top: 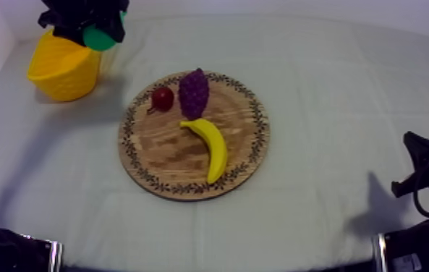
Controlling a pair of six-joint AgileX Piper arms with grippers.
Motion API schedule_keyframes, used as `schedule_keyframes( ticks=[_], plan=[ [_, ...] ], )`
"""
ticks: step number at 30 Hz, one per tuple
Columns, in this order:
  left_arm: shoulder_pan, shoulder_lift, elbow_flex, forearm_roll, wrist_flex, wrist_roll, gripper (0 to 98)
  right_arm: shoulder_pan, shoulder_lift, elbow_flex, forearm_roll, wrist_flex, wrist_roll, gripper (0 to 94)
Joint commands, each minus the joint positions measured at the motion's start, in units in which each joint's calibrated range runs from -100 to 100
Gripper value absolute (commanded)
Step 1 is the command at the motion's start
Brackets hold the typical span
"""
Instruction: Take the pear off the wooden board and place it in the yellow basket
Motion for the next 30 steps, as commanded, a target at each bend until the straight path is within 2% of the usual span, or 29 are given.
schedule_keyframes(
  ticks=[1, 8, 22, 30],
  plan=[
    [-1.44, 1.02, -1.64, -0.5, 0.03, -0.71, 47.7, -0.02, -0.03, -0.02, 0.01, 0.02, 0.0, 0.4],
    [-5.7, 3.74, -5.74, -1.73, 0.11, -2.85, 47.5, -0.02, -0.03, -0.02, 0.01, 0.02, 0.0, 0.4],
    [-14.01, 8.21, -12.8, -1.66, 0.19, -6.34, 48.0, -0.02, -0.03, -0.02, 0.01, 0.02, 0.0, 0.4],
    [-16.9, 11.71, -16.66, -1.67, 0.2, -7.99, 48.1, -0.02, -0.03, -0.02, 0.01, 0.02, 0.0, 0.4]
  ],
)
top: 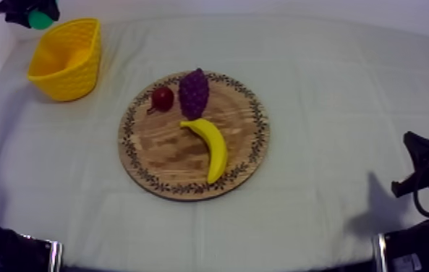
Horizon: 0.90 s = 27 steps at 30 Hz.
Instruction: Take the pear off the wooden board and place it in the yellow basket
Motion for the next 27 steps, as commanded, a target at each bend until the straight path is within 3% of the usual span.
schedule_keyframes(
  ticks=[1, 27],
  plan=[
    [-0.42, 1.0, -0.79, 0.06, 0.08, -0.26, 48.2, -0.02, -0.03, -0.02, 0.01, 0.02, 0.05, 0.4],
    [-2.93, 23.19, -9.35, 1.04, -3.22, -3.66, 49.7, -0.02, -0.03, -0.02, 0.01, 0.02, 0.05, 0.4]
  ],
)
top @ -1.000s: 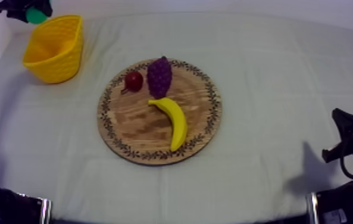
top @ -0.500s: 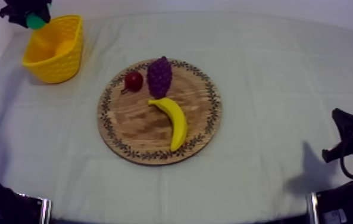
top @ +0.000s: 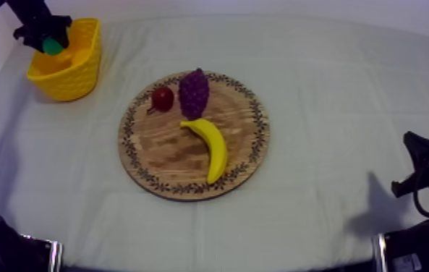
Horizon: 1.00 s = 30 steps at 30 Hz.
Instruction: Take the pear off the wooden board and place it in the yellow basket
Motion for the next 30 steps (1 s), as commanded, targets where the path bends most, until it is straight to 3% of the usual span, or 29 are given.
schedule_keyframes(
  ticks=[1, 7, 19, 30],
  plan=[
    [-0.01, 1.45, -0.52, -0.15, -0.09, -0.16, 49.9, -0.02, -0.03, -0.02, 0.01, 0.02, 0.02, 0.4],
    [-0.05, 3.87, -1.25, -0.12, -1.35, -0.25, 57.0, -0.02, -0.03, -0.02, 0.01, 0.02, 0.02, 0.4],
    [0.13, 4.5, -0.33, 0.55, -1.66, 0.88, 92.0, -0.09, -0.03, -0.02, 0.01, 0.02, 0.02, 0.4],
    [-0.02, 2.78, 1.33, 0.7, -1.52, 0.87, 96.2, -0.1, -0.03, -0.02, 0.01, 0.02, 0.02, 0.4]
  ],
)
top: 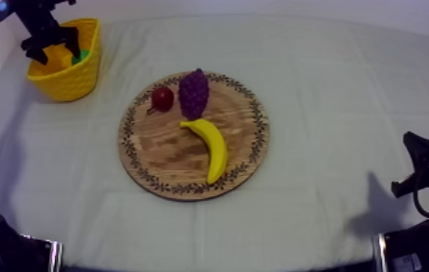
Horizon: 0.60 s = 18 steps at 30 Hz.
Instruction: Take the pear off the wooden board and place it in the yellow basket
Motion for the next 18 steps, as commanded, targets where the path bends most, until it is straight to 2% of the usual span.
schedule_keyframes(
  ticks=[1, 12, 18],
  plan=[
    [-0.04, -0.69, 0.56, 0.02, 0.01, -0.04, 96.2, 0.01, -0.03, -0.02, 0.01, 0.02, -0.01, 0.4],
    [-0.22, -8.5, 5.02, 0.12, 0.94, -0.4, 94.4, 0.01, -0.03, -0.02, 0.01, 0.02, -0.01, 0.4],
    [-0.25, -14.52, 8.7, 0.2, 1.21, -0.08, 90.2, 0.01, -0.03, -0.02, 0.01, 0.02, -0.01, 0.4]
  ],
)
